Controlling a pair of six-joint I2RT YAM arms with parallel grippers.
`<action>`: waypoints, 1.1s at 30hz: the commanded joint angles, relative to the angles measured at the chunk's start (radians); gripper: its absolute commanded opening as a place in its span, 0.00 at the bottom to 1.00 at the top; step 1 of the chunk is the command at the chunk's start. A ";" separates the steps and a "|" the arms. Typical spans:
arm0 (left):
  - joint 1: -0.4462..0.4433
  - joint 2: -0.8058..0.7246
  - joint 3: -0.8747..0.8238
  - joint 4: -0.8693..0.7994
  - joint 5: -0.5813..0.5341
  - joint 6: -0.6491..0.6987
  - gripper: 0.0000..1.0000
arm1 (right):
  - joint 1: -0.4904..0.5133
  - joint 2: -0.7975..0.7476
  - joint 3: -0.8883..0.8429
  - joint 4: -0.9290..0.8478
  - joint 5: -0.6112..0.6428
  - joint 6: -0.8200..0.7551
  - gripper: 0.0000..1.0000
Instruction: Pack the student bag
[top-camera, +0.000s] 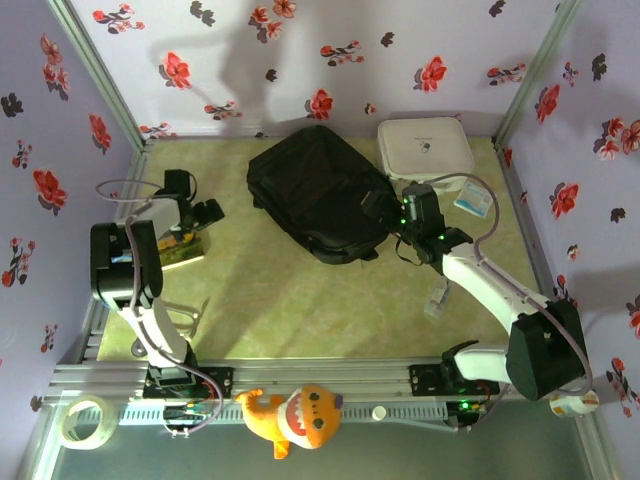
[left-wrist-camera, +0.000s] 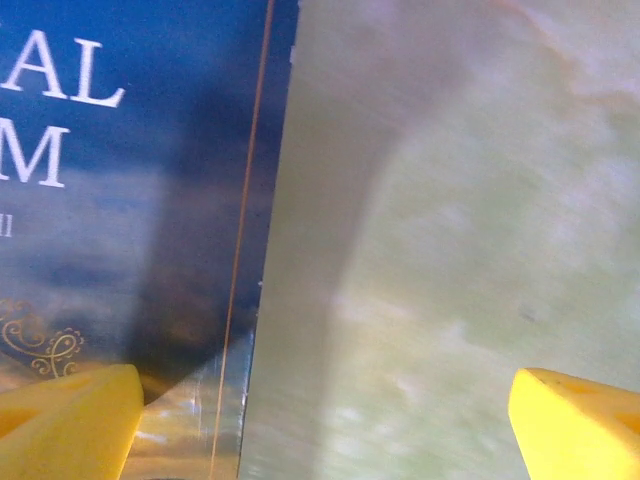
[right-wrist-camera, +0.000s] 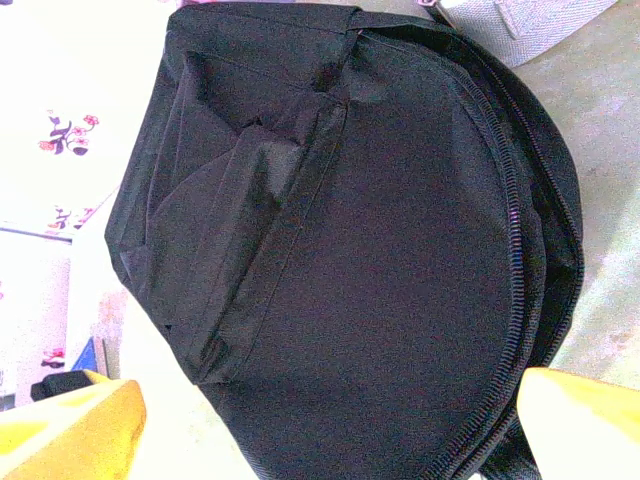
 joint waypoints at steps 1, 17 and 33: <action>-0.108 -0.004 -0.095 -0.022 0.164 -0.117 0.94 | 0.009 -0.002 0.021 -0.013 0.014 0.003 0.96; -0.220 -0.335 -0.206 0.081 0.170 -0.205 1.00 | 0.167 0.137 0.158 -0.088 0.056 -0.122 0.93; 0.037 -0.417 -0.435 0.084 0.160 -0.160 0.98 | 0.534 0.752 0.728 -0.195 0.036 -0.219 0.71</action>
